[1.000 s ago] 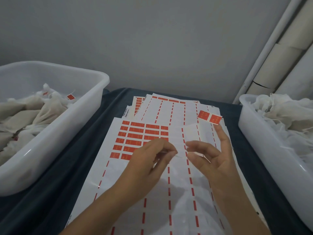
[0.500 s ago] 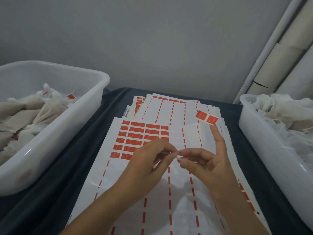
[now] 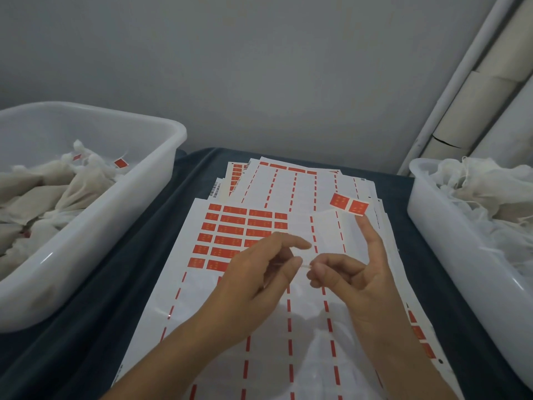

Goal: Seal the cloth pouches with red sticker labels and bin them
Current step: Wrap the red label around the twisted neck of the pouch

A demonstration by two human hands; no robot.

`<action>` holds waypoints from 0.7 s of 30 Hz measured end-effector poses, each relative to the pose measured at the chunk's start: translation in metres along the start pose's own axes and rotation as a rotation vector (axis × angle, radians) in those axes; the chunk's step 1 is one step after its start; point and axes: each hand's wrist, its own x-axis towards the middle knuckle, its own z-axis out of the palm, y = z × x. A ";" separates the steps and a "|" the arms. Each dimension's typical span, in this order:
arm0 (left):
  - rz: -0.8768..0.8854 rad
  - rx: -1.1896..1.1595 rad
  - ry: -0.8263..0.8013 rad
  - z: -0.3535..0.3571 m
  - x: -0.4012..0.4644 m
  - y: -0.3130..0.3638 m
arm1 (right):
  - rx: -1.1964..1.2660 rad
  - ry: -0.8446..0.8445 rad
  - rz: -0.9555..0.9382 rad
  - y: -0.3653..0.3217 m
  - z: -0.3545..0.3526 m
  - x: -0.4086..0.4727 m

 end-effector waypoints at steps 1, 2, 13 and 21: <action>-0.005 0.001 -0.005 -0.001 0.001 -0.001 | -0.004 0.014 -0.004 -0.001 0.000 0.000; -0.010 0.011 -0.008 -0.001 0.001 -0.002 | -0.007 0.026 -0.011 -0.002 -0.001 0.000; -0.222 -0.044 0.100 -0.008 0.009 -0.013 | -0.181 0.122 -0.052 -0.008 -0.007 0.002; -0.204 0.025 -0.017 -0.006 0.007 -0.010 | -0.226 -0.171 0.015 -0.004 -0.002 -0.003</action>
